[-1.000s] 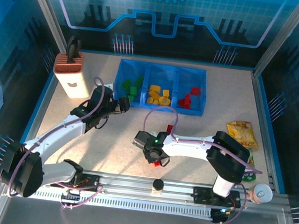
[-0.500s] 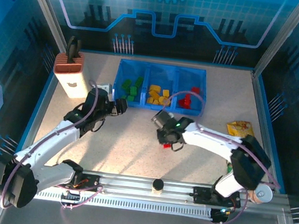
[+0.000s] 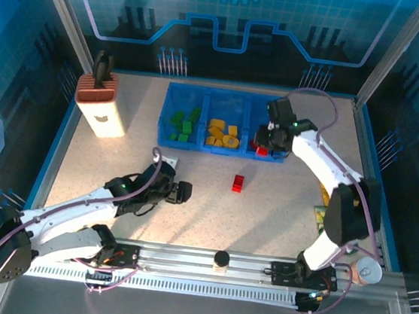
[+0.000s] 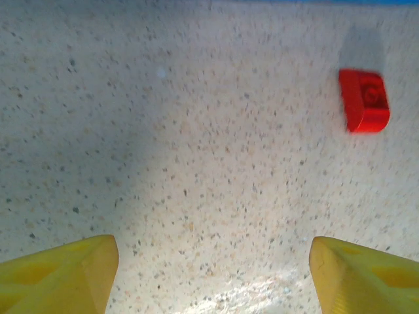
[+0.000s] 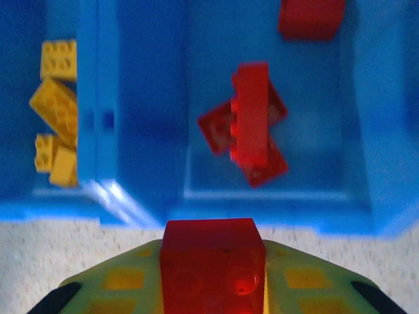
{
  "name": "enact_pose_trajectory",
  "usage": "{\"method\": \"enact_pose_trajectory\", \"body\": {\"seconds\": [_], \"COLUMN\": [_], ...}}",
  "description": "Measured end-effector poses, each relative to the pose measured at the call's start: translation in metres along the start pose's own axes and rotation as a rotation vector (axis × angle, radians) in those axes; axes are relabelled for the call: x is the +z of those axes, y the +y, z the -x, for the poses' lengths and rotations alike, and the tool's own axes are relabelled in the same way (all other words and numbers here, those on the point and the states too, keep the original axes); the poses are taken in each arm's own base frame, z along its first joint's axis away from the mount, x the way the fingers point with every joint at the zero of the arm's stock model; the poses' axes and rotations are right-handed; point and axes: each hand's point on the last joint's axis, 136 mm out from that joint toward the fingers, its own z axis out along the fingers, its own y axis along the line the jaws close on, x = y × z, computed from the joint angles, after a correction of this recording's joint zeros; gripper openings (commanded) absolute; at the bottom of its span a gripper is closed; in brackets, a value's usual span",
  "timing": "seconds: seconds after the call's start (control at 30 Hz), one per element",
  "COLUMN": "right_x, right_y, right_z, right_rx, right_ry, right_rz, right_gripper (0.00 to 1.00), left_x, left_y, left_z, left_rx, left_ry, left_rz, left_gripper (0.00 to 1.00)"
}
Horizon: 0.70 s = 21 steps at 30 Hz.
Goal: Sort the legos into containers by color
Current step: Place the lego in the container.
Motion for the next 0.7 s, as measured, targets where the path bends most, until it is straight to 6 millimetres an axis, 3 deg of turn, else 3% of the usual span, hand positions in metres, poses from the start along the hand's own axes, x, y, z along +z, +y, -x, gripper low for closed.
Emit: {"method": "enact_pose_trajectory", "body": {"seconds": [0.13, 0.17, 0.23, 0.3, 0.43, 0.6, 0.7], "right_x": [0.019, 0.024, 0.028, 0.028, 0.011, -0.025, -0.036], "right_y": [-0.009, -0.011, -0.015, -0.017, -0.012, -0.007, -0.008], "right_z": [0.031, 0.037, 0.044, 0.05, 0.053, 0.048, 0.039], "right_rx": [0.015, 0.019, 0.029, 0.03, 0.03, 0.025, 0.026], "right_ry": [0.015, 0.019, 0.03, 0.025, -0.028, -0.096, -0.122], "right_rz": [-0.023, -0.029, -0.032, -0.021, 0.032, 0.093, 0.12], "right_gripper": [0.32, 0.41, 0.74, 0.85, 0.88, 0.88, 0.89], "left_x": [-0.001, -0.002, -0.005, -0.008, -0.009, -0.003, 0.003], "left_y": [-0.002, -0.003, -0.004, -0.005, -0.006, -0.008, -0.01], "left_z": [-0.008, -0.007, -0.004, -0.002, -0.002, -0.007, -0.013], "left_rx": [0.031, 0.032, 0.024, 0.013, 0.009, 0.024, 0.044], "left_ry": [0.009, 0.004, -0.011, -0.026, -0.03, -0.01, 0.019], "left_rz": [0.019, 0.018, 0.01, 0.005, 0.004, 0.011, 0.022], "left_gripper": [0.78, 0.78, 0.78, 0.78, 0.78, 0.78, 0.78]}}
